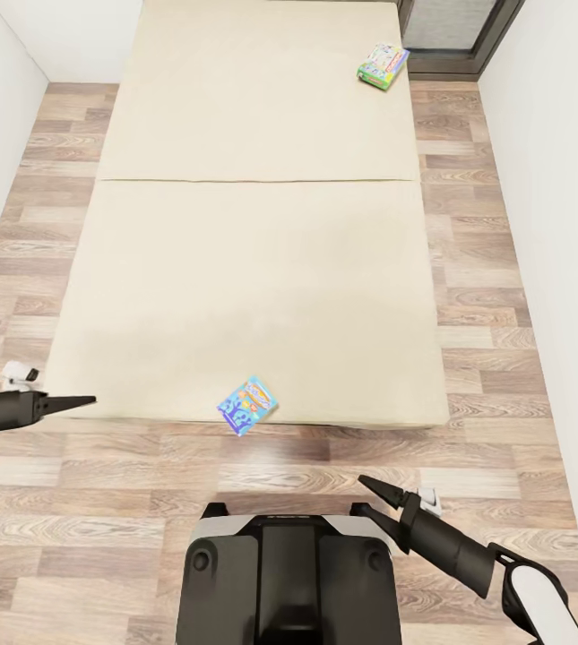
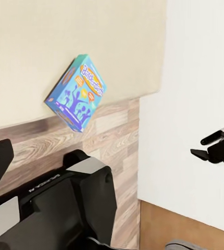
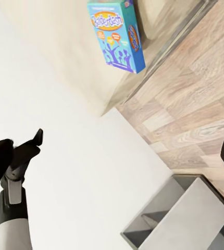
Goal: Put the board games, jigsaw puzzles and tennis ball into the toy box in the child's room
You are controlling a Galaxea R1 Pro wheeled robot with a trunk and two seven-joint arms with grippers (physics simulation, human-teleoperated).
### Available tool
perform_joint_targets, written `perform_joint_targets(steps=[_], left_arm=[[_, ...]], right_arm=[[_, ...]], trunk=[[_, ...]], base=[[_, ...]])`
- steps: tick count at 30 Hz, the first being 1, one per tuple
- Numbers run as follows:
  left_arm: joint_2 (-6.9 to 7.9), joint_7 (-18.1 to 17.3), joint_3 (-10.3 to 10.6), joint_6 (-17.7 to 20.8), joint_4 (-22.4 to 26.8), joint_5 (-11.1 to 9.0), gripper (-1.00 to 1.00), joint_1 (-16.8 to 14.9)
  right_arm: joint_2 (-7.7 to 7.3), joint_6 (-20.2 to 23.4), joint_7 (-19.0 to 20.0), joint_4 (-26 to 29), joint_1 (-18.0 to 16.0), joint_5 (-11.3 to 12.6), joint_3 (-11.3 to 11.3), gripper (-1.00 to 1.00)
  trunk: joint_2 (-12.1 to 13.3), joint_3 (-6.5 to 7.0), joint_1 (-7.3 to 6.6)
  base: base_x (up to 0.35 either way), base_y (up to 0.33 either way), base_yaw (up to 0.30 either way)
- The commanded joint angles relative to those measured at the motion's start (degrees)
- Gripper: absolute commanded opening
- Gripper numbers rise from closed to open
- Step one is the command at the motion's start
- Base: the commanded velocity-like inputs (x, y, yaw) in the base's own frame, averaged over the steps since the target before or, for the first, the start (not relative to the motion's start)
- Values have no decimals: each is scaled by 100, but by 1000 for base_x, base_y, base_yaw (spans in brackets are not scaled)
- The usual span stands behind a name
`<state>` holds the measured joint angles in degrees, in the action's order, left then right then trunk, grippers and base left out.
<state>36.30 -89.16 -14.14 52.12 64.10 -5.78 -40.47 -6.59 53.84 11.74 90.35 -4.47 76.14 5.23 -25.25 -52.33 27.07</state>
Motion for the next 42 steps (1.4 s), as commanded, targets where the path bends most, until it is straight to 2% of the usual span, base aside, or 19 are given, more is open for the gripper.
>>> perform_joint_targets(steps=[1,4,10,30,42], left_arm=[[3,-64,-39,50,-11,4,100,0],[2,-84,-190,26,-37,20,100,2],[0,-84,-297,10,-80,38,100,4],[0,-84,-326,0,-160,41,100,4],[-2,-84,-326,0,-160,41,100,10]], right_arm=[[0,9,48,-2,-2,-51,5,100],[0,-26,43,-10,-1,-53,10,100],[-1,-45,61,-16,-1,-49,42,100],[-1,-50,46,-18,-1,-30,59,100],[-1,-63,42,-18,-1,-56,55,100]], trunk=[[-8,-5,3],[-8,-5,3],[-8,-5,3],[-8,-5,3],[-8,-5,3]], base=[[0,4,0],[0,9,0],[0,132,0],[-3,28,0],[-100,24,0]])
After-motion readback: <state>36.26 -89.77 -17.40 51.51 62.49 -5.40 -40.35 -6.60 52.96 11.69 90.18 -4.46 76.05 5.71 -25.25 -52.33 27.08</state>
